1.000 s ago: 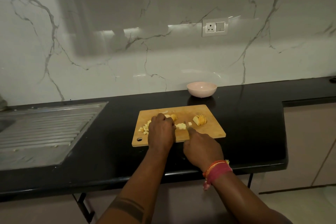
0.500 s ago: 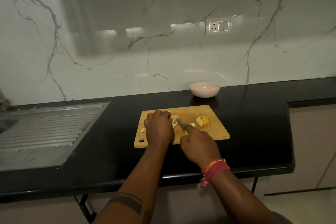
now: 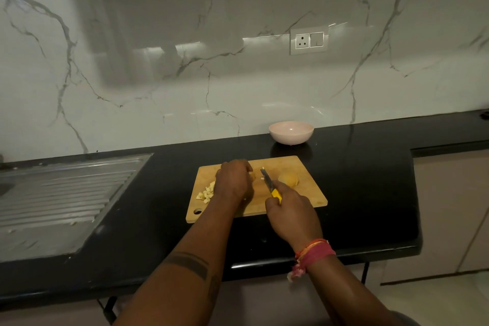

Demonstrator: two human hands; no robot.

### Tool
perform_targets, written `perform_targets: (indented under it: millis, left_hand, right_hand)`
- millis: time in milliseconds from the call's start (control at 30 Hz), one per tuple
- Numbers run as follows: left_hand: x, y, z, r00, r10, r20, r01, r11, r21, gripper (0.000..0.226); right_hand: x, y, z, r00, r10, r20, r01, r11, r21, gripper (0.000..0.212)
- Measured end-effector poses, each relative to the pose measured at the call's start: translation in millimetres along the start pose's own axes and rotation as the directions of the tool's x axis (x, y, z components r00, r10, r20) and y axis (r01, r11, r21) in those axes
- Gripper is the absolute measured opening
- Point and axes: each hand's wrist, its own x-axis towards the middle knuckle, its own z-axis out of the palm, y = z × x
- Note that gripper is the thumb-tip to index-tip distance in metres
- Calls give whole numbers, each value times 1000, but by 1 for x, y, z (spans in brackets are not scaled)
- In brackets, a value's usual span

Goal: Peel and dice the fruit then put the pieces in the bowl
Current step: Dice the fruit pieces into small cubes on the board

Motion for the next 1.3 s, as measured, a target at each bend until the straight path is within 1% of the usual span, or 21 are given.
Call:
perform_targets:
  millis: [67,133,233,333,467,567,700,767,867,900,967,1033,1167,1300]
  left_hand:
    - [1,-1,-2,1000,-12,-10,12,997,-82,26]
    - [0,-2,-5,999,-29,-34,25,993,-119,23]
    - [1,-5,-6,992,-72,-103,45,969,-243,13]
    - [2,-7,-9,987,-122,-109,80,943,-323,10]
    - [4,-11,-7,992,-106,-72,76,940,-332,17]
    - [6,-15,-3,992,-99,-81,66,941,-332,21]
    - [8,-14,-3,992,-101,-81,65,932,-357,17]
    - [7,-13,-5,992,-63,-109,23,942,-334,13]
    - [-3,-8,-6,989,4,-145,-65,905,-420,8]
    - [-9,-6,-5,992,38,-123,-88,895,-437,8]
    - [-20,-5,2,990,138,-32,-138,895,-423,8]
    - [-27,-8,12,978,207,24,-177,884,-432,6]
    - [-35,-12,15,972,234,20,-203,882,-426,15]
    - [-40,-12,18,967,249,-52,-250,895,-370,24]
  right_hand:
    - [1,-1,0,1000,11,-3,-11,1000,-18,50]
    - [-1,-1,0,1000,16,-1,-16,999,-27,50]
    - [-2,-1,-1,1000,12,-7,-12,1000,-10,50]
    - [-3,-2,-1,1000,-1,-7,1,999,-33,50]
    - [-6,-3,0,1000,-11,-3,11,998,-60,50]
    - [-7,-4,0,1000,-5,7,5,998,-66,51]
    - [-5,-4,-1,1000,-11,10,12,997,-71,50]
    - [-6,-4,-1,1000,-18,16,19,997,-70,50]
    - [-7,-3,-2,1000,-7,13,8,999,-38,50]
    - [-8,-3,-3,1000,-3,10,3,1000,-19,50]
    - [-8,-2,-4,1000,0,2,0,1000,5,50]
    - [-9,-1,-4,1000,-3,-5,2,1000,-20,51]
    - [-12,1,-5,1000,-6,2,6,998,-61,52]
    - [-16,2,-8,1000,-9,13,10,997,-73,51]
